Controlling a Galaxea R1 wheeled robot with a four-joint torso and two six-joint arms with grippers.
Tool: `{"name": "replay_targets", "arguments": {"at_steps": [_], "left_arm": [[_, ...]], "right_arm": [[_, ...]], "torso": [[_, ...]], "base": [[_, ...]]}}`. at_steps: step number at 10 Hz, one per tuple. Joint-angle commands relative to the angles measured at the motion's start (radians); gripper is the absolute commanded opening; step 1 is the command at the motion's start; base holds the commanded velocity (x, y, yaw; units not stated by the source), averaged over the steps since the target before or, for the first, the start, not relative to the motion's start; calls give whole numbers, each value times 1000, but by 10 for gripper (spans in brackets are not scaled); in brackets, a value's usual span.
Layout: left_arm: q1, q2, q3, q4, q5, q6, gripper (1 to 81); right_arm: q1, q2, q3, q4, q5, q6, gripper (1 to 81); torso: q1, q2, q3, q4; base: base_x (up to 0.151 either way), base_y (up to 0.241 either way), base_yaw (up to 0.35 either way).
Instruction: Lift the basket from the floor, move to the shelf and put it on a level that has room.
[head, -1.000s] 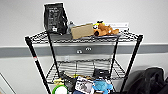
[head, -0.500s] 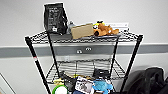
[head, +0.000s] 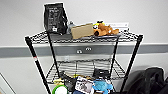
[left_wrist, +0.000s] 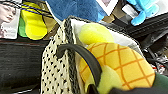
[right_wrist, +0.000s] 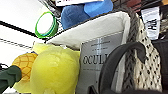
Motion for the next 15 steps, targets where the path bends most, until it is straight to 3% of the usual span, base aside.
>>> {"name": "replay_targets", "arguments": {"at_steps": [1, 15], "left_arm": [[-176, -110, 225, -1, 11, -14, 10], [-455, -431, 809, -10, 7, -80, 10]], "right_arm": [[177, -97, 241, 31, -28, 11, 10], [435, -426, 803, 116, -16, 13, 10]], "torso": [[0, 0, 0, 0], [0, 0, 0, 0]], "base": [[0, 0, 0], [0, 0, 0]]}}
